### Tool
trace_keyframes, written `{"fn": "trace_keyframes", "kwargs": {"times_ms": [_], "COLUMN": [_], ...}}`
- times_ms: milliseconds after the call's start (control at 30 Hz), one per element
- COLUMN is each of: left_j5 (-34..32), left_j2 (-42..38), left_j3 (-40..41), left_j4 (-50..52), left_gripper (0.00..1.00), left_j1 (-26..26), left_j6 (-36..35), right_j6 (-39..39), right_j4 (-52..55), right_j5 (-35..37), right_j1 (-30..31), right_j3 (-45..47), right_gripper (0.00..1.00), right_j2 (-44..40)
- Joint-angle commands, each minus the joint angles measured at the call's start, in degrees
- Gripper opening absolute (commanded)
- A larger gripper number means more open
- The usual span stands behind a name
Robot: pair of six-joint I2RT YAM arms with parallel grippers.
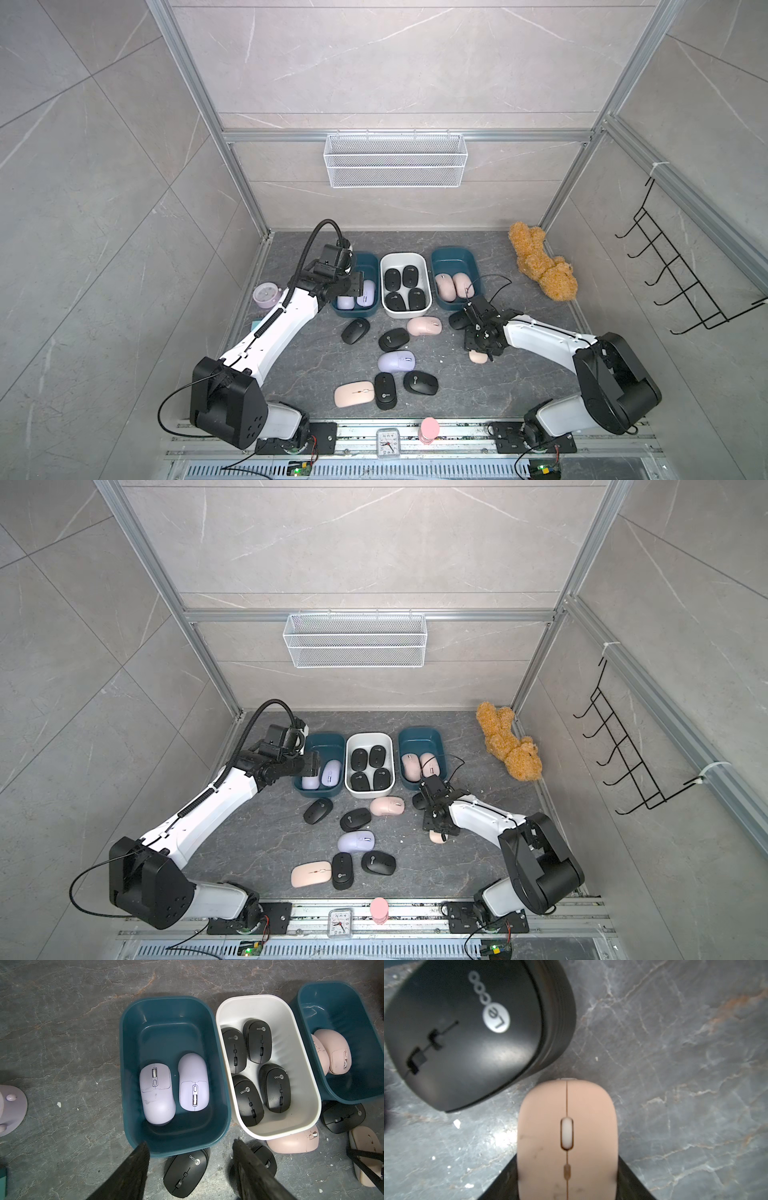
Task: Place the mice by color into the storage box
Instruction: Pick up the mouse from the center of the board.
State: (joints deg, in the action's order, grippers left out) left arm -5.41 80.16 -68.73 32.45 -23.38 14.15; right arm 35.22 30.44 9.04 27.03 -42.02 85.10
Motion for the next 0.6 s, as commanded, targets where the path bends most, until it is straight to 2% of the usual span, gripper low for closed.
{"fn": "trace_keyframes", "kwargs": {"times_ms": [0,300,567], "left_j5": [-0.2,-0.2,-0.5], "left_j2": [-1.2,-1.3,-1.4], "left_j3": [0.0,0.1,0.2], "left_j4": [-1.1,-1.1,-1.1], "left_gripper": [0.66,0.66,0.66], "left_j1": [0.2,0.2,0.2], "left_j6": [0.4,0.4,0.4], "right_j6": [0.8,-0.1,-3.8], "right_j4": [1.8,6.1,9.3], "right_j5": [2.1,2.4,3.0], "right_j1": [0.5,0.7,0.7], "right_j3": [-0.8,-2.0,-8.5], "right_gripper": [0.54,0.51,0.51], "right_j2": [0.1,-9.4,-13.7]}}
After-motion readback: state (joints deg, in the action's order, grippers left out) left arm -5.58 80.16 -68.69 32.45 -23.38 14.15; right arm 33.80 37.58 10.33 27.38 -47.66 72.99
